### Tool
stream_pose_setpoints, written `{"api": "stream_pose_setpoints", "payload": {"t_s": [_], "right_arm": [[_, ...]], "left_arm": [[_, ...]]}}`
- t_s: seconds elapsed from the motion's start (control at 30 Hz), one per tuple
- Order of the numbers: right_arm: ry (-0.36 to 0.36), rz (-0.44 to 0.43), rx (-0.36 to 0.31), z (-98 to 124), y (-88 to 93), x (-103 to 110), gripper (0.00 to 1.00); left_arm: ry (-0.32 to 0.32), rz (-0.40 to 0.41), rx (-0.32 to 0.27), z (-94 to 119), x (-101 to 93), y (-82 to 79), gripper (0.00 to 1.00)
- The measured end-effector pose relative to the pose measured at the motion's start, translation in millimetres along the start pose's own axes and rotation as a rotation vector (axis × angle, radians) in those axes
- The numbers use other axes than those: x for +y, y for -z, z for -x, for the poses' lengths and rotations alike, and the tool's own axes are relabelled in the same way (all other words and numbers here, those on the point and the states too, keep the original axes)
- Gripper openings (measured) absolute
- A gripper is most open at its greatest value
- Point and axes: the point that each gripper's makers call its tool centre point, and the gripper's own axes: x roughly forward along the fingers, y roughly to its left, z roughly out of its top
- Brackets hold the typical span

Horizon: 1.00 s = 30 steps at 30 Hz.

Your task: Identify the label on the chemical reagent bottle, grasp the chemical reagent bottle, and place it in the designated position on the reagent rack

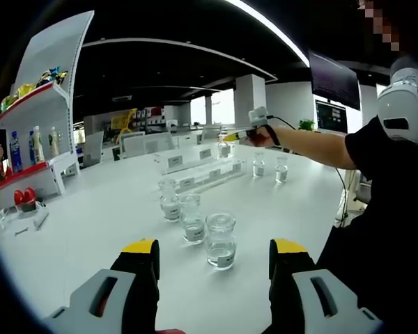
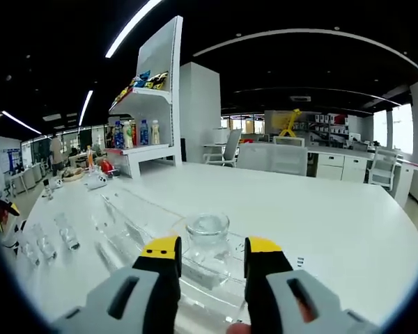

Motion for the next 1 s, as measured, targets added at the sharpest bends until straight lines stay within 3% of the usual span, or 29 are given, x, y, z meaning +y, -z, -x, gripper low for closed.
{"api": "stream_pose_setpoints", "payload": {"t_s": [1.0], "right_arm": [[-0.076, 0.144, -0.013, 57, -9.1, 51, 0.37]], "left_arm": [[0.023, -0.014, 0.009, -9, -10.3, -1.8, 0.64]]}}
